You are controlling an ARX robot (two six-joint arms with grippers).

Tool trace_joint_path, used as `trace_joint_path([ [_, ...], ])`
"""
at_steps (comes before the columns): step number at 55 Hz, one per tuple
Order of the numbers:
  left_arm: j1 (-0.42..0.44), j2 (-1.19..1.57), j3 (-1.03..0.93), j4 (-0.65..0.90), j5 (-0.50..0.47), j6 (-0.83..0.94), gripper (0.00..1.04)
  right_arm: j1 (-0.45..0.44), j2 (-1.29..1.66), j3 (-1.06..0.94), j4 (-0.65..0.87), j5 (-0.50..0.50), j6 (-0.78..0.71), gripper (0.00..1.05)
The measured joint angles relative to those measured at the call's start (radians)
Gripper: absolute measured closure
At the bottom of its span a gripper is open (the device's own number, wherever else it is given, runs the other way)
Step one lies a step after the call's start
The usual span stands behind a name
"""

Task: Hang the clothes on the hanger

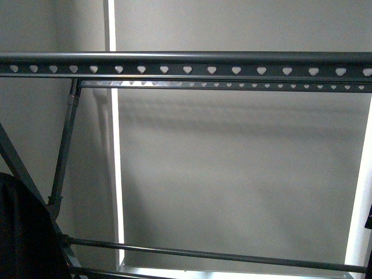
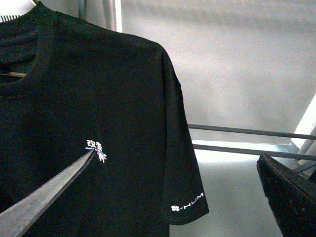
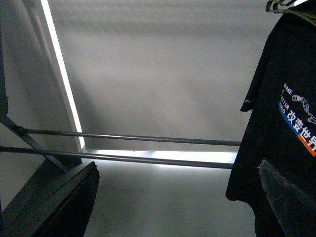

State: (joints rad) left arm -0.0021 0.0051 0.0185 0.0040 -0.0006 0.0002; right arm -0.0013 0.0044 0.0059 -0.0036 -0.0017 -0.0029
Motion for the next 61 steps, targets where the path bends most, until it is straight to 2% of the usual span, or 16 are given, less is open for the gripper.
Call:
trace_joint_path([
  [18, 0.000, 0.000, 0.000, 0.000, 0.000, 0.000, 0.07, 0.000, 0.000, 0.000, 0.000, 0.000, 0.000, 0.07],
  [23, 0.014, 0.047, 0.020, -0.072, 0.100, -0.004, 0.07, 0.000, 0.000, 0.000, 0.000, 0.000, 0.000, 0.07],
  [25, 0.008, 0.077, 0.022, -0.072, 0.098, -0.008, 0.07, 0.000, 0.000, 0.000, 0.000, 0.000, 0.000, 0.07],
  [31, -0.020, 0.278, 0.066, 0.018, 0.031, -0.066, 0.07, 0.000, 0.000, 0.000, 0.000, 0.000, 0.000, 0.07],
  [37, 0.002, 0.536, 0.212, 0.163, -0.057, -0.190, 0.07, 0.000, 0.000, 0.000, 0.000, 0.000, 0.000, 0.07],
  [42, 0.019, 0.722, 0.354, 0.227, -0.124, -0.289, 0.07, 0.000, 0.000, 0.000, 0.000, 0.000, 0.000, 0.07],
  [48, 0.047, 1.032, 0.603, 0.137, -0.216, -0.502, 0.07, 0.000, 0.000, 0.000, 0.000, 0.000, 0.000, 0.07],
  [52, 0.054, 1.175, 0.709, 0.134, -0.274, -0.605, 0.07, 0.000, 0.000, 0.000, 0.000, 0.000, 0.000, 0.07],
  [61, 0.059, 1.323, 0.879, 0.109, -0.344, -0.708, 0.07, 0.000, 0.000, 0.000, 0.000, 0.000, 0.000, 0.07],
])
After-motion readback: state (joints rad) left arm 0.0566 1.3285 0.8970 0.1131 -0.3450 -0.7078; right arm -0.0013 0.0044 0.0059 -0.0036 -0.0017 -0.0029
